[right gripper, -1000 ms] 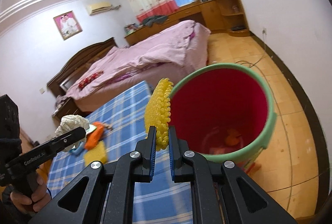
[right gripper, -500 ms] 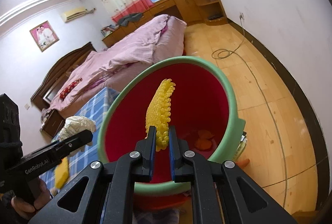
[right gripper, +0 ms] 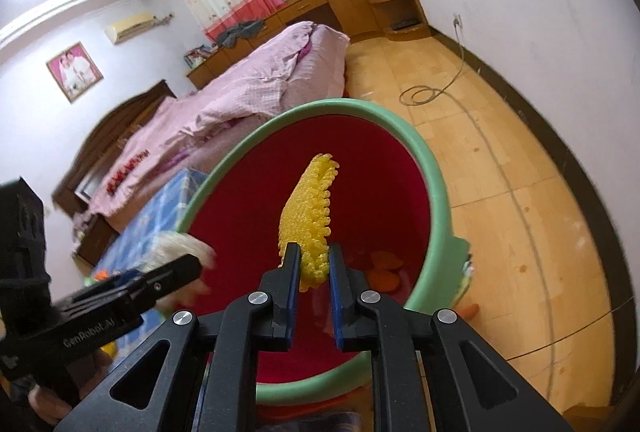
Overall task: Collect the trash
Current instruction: 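Carry both items to the red bin and open both tools to release them, then grasp the white medicine box with the left tool while the right tool grasps another yellow foam net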
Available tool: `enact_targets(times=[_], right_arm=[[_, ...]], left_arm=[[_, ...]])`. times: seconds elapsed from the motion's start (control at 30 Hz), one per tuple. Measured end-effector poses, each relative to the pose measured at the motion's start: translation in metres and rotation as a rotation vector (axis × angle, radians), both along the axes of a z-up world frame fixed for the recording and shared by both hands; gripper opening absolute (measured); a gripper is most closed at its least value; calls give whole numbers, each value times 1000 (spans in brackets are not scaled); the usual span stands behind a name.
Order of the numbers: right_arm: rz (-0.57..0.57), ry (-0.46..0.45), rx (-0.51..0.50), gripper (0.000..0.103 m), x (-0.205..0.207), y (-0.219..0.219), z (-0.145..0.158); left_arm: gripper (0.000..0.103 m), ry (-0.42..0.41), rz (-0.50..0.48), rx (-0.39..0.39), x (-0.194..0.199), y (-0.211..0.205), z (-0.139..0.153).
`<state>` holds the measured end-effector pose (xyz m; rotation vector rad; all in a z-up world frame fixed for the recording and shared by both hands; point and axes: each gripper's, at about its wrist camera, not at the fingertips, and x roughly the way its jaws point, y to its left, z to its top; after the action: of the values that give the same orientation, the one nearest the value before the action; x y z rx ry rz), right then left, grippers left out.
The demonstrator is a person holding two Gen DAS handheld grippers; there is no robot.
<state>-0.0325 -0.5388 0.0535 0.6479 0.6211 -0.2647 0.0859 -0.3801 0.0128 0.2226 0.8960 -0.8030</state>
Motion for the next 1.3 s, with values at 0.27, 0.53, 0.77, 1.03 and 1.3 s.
enact_targets(times=[0.27, 0.53, 0.77, 1.03, 1.3], right_arm=[[-21, -15, 14, 33, -6, 4, 4], [-46, -36, 4, 36, -20, 13, 17], [-32, -71, -14, 47, -31, 32, 35], [-8, -75, -16, 54, -33, 59, 45], [39, -64, -24, 55, -28, 85, 49]], left_arm=[[61, 11, -7, -30, -2, 6, 5], [61, -7, 9, -63, -10, 24, 27], [61, -44, 44, -77, -19, 49, 47], [61, -79, 113, -77, -24, 94, 62], [61, -52, 212, -89, -10, 154, 58]])
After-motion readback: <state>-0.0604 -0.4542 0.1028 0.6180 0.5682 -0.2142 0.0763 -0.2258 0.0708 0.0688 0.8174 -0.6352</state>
